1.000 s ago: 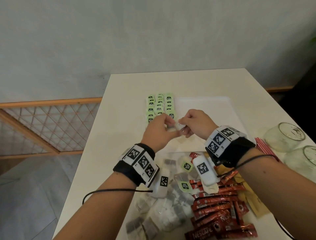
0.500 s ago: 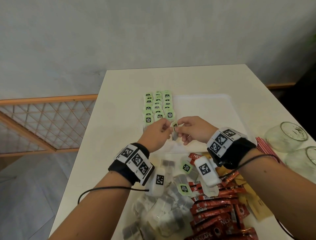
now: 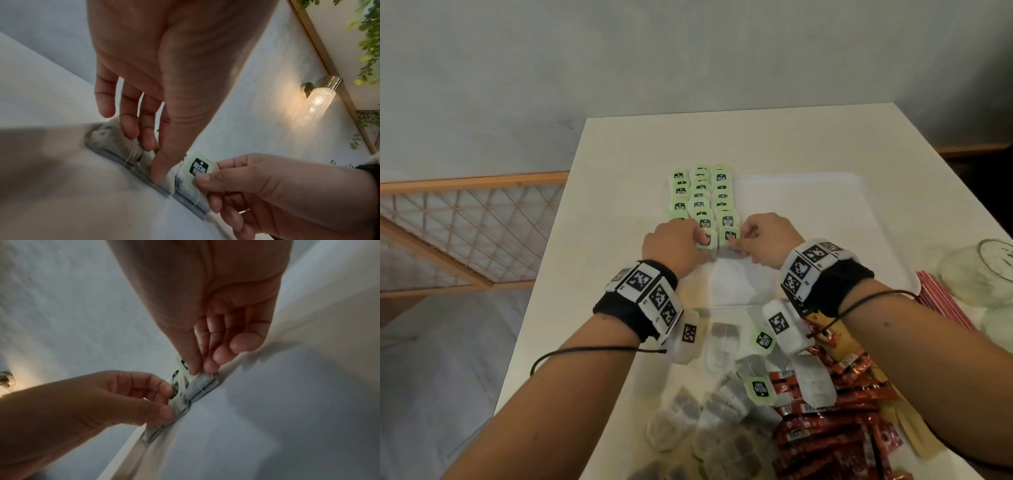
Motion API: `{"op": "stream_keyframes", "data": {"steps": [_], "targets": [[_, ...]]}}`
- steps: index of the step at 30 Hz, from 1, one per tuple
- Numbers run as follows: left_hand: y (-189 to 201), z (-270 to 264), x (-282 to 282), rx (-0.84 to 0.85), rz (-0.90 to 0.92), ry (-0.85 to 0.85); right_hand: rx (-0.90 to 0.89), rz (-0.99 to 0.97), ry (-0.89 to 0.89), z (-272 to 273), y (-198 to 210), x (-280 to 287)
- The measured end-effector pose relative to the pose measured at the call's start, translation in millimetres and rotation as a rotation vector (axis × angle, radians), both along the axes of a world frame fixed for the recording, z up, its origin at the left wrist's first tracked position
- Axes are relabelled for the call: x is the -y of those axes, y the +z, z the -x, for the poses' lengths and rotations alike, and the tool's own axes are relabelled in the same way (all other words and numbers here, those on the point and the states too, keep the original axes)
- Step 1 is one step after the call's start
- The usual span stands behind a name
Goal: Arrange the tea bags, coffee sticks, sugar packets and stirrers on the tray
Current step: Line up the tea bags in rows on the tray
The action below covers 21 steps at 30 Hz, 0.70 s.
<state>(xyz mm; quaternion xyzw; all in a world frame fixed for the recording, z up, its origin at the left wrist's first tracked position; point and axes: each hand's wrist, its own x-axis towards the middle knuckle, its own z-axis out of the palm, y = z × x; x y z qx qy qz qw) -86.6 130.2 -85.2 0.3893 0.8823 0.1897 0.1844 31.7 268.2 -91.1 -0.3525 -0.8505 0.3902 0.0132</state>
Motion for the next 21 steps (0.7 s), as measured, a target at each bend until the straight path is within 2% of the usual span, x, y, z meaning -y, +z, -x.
{"op": "stream_keyframes", "data": {"steps": [7,12,17,21], "targets": [[6,-2,-4,-0.072,0.067,0.0,-0.018,0.031,-0.059,8,3,0],[27,-17,6,-0.084,0.051,-0.045,-0.069,-0.012,-0.095,-11,23,13],[47,-48,35,-0.025,0.032,-0.144,-0.122,-0.018,0.085,-57,48,49],[46,-79,69,0.055,0.081,-0.227,-0.097,0.043,0.195,-100,44,78]]}}
